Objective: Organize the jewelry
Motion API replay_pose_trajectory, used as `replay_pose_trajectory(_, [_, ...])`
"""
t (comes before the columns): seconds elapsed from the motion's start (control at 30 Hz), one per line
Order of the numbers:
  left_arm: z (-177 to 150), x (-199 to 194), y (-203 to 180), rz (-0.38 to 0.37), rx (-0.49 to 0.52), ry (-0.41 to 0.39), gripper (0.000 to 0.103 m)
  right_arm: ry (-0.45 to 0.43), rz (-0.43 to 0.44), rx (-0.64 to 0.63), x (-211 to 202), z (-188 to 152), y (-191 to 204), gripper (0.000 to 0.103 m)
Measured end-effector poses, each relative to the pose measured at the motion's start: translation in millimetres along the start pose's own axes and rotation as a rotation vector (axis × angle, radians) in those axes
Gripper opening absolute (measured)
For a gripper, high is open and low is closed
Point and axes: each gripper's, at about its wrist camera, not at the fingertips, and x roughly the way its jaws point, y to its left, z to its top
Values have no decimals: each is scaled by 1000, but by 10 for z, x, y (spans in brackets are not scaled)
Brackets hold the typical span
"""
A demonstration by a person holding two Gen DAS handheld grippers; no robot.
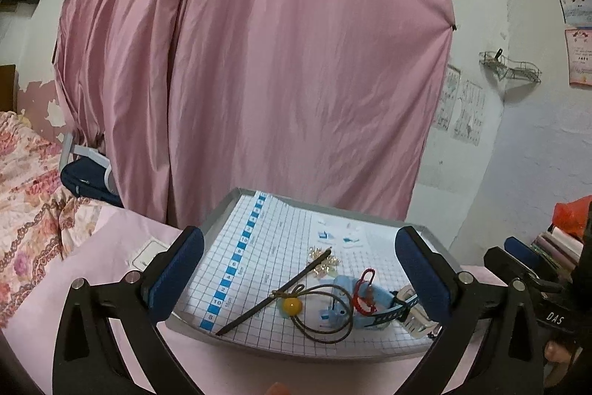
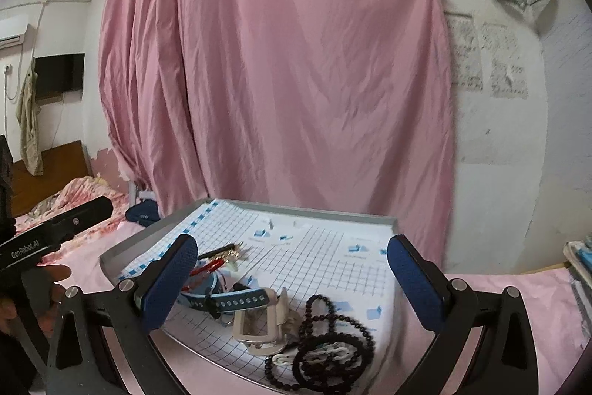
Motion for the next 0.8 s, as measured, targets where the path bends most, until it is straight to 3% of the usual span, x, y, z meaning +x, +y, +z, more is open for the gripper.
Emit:
replay_pose_trajectory(0.5, [75,-408,26,-27,-14,-174,101,-138,-60,11,-382,12,12,103])
replay_pose_trajectory(0.8, [42,-964,-81,-6,27,-232,101,-207,-75,56,-857,47,102,103])
